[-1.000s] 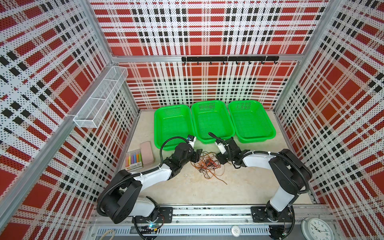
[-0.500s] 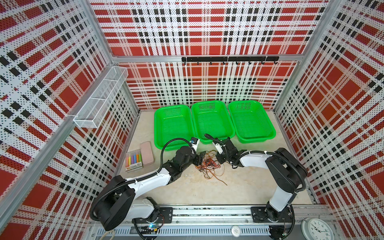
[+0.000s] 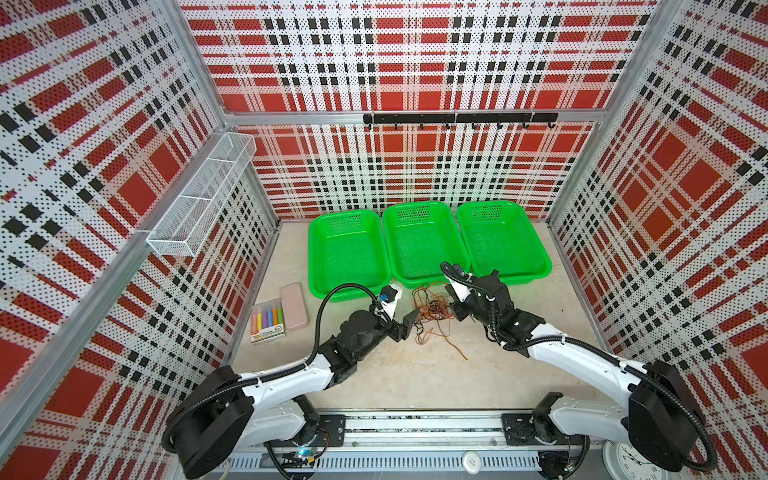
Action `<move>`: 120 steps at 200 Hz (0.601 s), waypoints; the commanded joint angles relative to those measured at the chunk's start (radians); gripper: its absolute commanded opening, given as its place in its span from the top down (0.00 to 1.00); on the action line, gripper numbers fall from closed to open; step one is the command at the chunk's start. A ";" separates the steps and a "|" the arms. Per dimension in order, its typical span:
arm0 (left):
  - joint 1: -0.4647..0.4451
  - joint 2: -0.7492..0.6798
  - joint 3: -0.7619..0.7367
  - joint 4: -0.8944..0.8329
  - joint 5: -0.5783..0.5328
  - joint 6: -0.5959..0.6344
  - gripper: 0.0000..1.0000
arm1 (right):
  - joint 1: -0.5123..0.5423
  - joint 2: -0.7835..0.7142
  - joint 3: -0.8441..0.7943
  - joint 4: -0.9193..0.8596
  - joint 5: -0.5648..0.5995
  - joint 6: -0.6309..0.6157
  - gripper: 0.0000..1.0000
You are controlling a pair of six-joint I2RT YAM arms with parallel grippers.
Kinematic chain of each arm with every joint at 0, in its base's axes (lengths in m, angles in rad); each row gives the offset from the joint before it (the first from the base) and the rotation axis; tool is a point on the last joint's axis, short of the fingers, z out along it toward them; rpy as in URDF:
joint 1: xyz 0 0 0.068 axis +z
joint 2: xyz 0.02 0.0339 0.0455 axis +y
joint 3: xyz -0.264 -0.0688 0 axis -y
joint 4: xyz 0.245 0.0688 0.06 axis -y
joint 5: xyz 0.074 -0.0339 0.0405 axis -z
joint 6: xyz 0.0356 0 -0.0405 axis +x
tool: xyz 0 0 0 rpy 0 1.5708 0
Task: Untangle the cables
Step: 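Grasp a red wire with the right gripper while the left gripper grasps the tangle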
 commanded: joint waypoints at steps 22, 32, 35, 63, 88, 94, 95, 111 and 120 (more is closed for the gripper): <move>-0.063 0.088 0.016 0.180 -0.119 0.066 0.22 | 0.003 -0.072 0.065 -0.032 -0.051 -0.050 1.00; -0.062 0.092 0.020 0.198 -0.138 0.068 0.23 | 0.003 -0.094 0.077 -0.039 -0.063 -0.057 1.00; -0.062 0.091 0.019 0.208 -0.141 0.067 0.23 | 0.003 -0.102 0.081 -0.042 -0.064 -0.060 1.00; -0.036 0.052 -0.017 0.281 -0.170 0.061 0.24 | 0.003 -0.170 0.132 -0.060 -0.064 -0.080 1.00; -0.010 0.037 -0.032 0.287 -0.130 0.048 0.24 | 0.003 -0.198 0.176 -0.069 -0.097 -0.109 1.00; -0.012 0.040 -0.034 0.296 -0.122 0.049 0.24 | 0.003 -0.198 0.188 -0.074 -0.101 -0.116 1.00; -0.012 0.042 -0.034 0.297 -0.120 0.050 0.24 | 0.003 -0.197 0.190 -0.075 -0.102 -0.118 1.00; -0.020 0.068 -0.026 0.330 -0.131 0.039 0.24 | 0.004 -0.193 0.208 -0.077 -0.110 -0.125 1.00; -0.020 0.088 -0.025 0.365 -0.129 0.023 0.24 | 0.003 -0.193 0.208 -0.062 -0.110 -0.127 1.00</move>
